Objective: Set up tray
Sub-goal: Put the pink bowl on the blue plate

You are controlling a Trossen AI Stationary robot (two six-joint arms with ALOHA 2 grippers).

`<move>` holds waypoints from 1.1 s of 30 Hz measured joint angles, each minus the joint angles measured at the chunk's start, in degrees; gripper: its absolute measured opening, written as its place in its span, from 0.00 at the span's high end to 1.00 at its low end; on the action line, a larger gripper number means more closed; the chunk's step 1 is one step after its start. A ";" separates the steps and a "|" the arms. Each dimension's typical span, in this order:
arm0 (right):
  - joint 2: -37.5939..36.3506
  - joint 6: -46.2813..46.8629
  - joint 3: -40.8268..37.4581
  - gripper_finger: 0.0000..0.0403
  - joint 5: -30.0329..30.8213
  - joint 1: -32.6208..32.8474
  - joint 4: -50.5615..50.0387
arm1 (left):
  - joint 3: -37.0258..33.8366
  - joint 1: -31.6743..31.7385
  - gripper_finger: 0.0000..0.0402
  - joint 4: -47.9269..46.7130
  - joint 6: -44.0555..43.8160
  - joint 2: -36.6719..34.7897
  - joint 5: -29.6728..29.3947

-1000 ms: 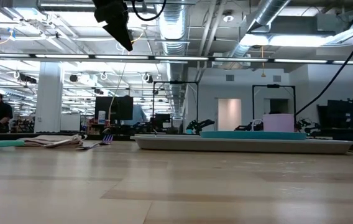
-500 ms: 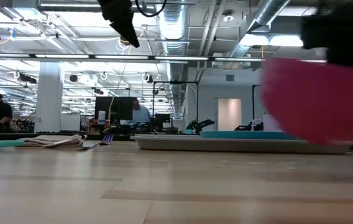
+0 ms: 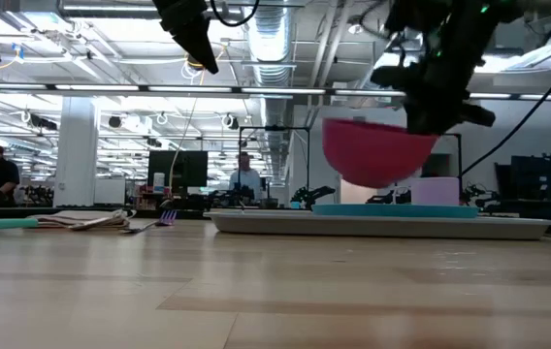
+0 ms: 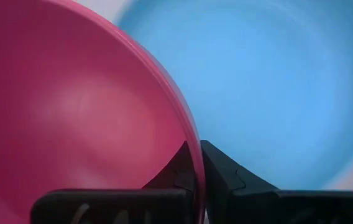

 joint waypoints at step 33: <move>11.17 -10.11 1.71 0.79 -12.22 -22.55 -5.66 | 0.02 0.00 0.66 -2.88 0.00 0.00 0.68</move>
